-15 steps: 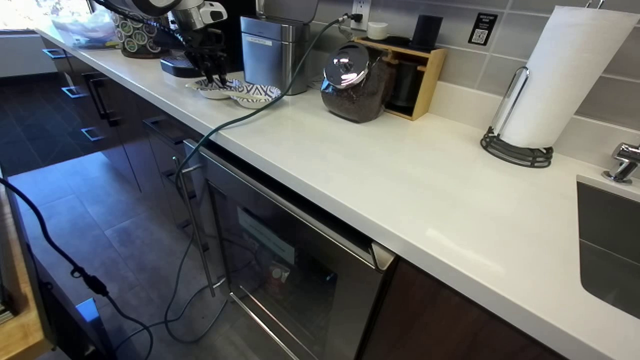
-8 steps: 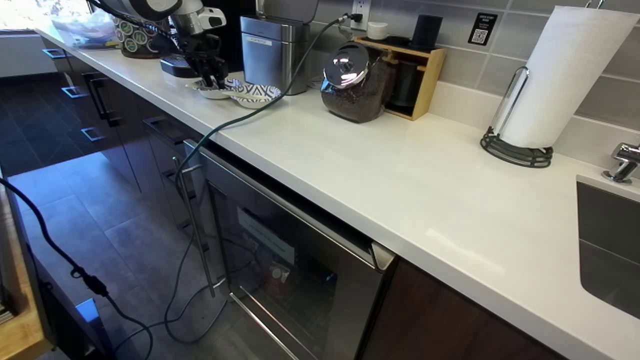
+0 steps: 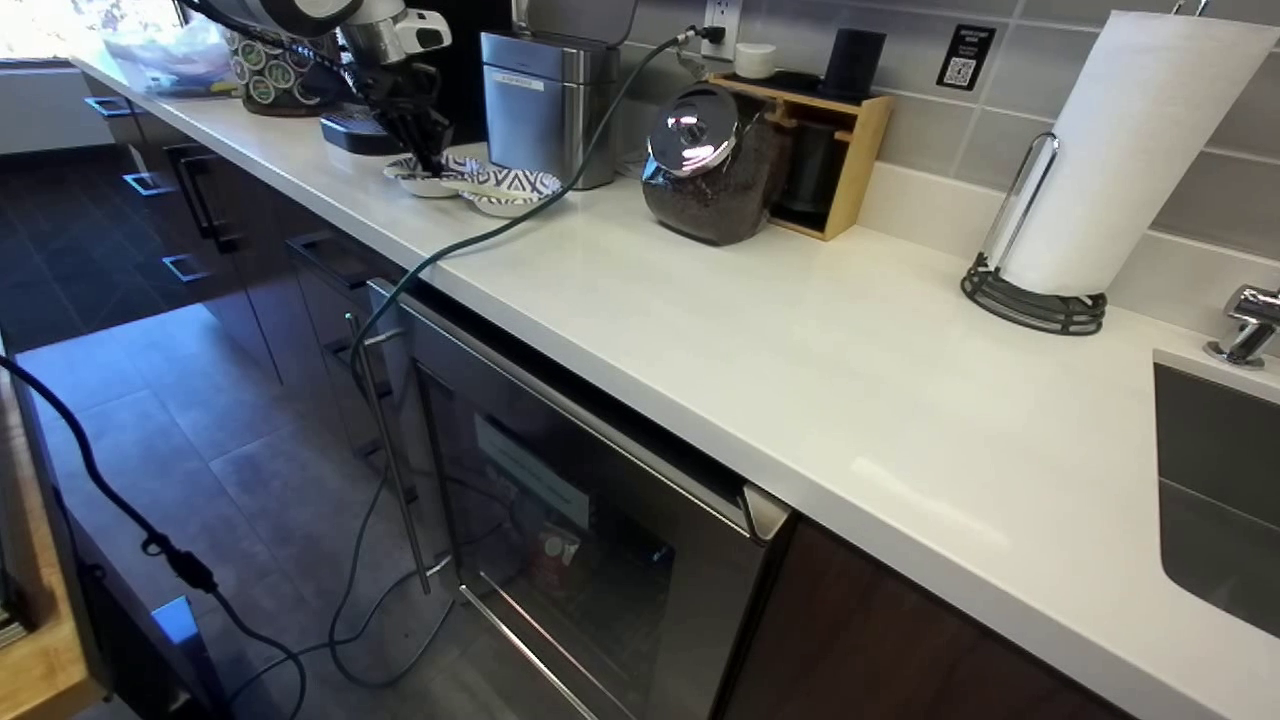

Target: Move the white spoon to the bowl on the right.

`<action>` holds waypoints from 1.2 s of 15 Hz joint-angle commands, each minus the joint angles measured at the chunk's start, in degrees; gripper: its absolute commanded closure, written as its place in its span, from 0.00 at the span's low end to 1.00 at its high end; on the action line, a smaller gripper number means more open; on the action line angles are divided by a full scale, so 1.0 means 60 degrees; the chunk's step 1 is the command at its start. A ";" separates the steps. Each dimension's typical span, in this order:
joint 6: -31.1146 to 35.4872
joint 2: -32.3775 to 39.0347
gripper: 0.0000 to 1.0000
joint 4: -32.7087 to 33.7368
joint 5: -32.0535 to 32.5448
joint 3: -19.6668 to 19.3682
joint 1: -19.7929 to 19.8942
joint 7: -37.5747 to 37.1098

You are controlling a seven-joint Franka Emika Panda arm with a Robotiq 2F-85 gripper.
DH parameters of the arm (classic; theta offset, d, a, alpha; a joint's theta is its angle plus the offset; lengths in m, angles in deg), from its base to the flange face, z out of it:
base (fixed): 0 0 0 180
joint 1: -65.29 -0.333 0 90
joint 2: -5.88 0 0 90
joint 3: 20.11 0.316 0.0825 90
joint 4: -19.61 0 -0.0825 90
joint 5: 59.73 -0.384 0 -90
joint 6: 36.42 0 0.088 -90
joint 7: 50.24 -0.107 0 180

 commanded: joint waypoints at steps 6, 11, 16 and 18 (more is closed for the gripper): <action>0.0084 -0.1481 0.97 -0.0609 0.0148 -0.0243 0.0144 -0.0114; 0.1473 -0.1397 0.97 -0.0879 0.1303 -0.1379 0.0298 -0.0770; 0.2935 -0.0831 0.97 -0.0921 0.2217 -0.2851 -0.0279 -0.1769; 0.3189 -0.0555 0.97 -0.0791 0.2549 -0.3706 -0.0897 -0.2421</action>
